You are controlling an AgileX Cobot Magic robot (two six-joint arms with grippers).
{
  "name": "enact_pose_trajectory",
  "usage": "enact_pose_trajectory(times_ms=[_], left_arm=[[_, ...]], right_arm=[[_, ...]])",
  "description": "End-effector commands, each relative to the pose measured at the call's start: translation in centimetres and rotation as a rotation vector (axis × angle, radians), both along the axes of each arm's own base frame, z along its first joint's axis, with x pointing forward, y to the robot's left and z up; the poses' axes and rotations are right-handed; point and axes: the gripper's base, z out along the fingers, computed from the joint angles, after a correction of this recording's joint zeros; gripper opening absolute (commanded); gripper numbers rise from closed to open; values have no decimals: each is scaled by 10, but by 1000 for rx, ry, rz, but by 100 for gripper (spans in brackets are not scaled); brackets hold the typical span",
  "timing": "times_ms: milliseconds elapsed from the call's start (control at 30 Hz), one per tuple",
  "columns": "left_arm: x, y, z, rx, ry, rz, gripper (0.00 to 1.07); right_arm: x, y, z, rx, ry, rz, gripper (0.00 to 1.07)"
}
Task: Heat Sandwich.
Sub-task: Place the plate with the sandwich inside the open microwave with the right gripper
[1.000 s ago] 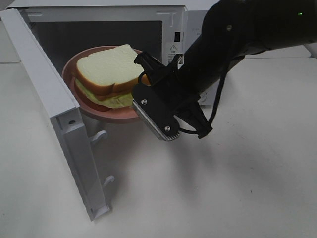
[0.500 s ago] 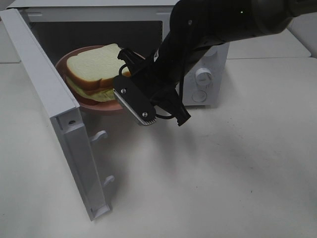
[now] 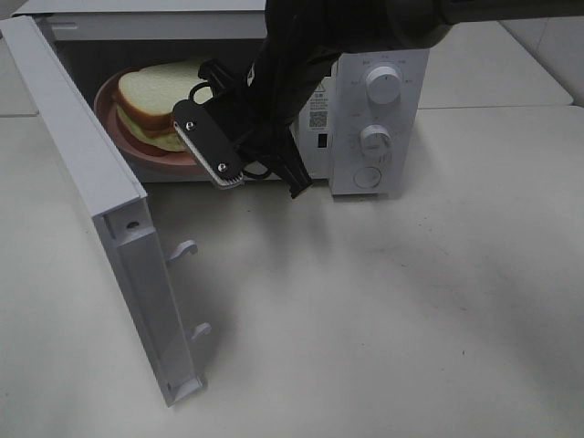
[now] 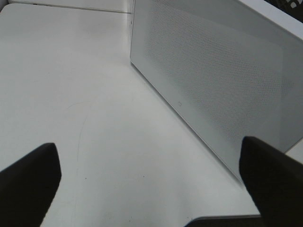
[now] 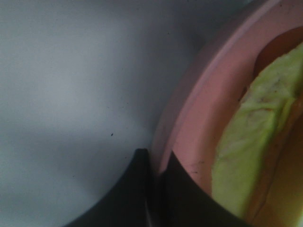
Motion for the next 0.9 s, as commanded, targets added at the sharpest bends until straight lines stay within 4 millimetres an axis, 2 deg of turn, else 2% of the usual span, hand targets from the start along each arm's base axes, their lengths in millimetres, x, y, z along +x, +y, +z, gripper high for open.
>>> enact_pose_trajectory(times_ms=[33, 400, 533, 900], left_arm=[[-1, 0, 0, -3, -7, -2, 97], [-1, 0, 0, -3, -7, -2, 97], [-1, 0, 0, -3, -7, -2, 97], [-1, 0, 0, -3, -7, -2, 97]], right_arm=[[10, 4, 6, 30, -28, -38, 0], [33, 18, 3, 44, -19, -140, 0], [45, 23, -4, 38, -23, -198, 0], [61, 33, -12, 53, -26, -272, 0]])
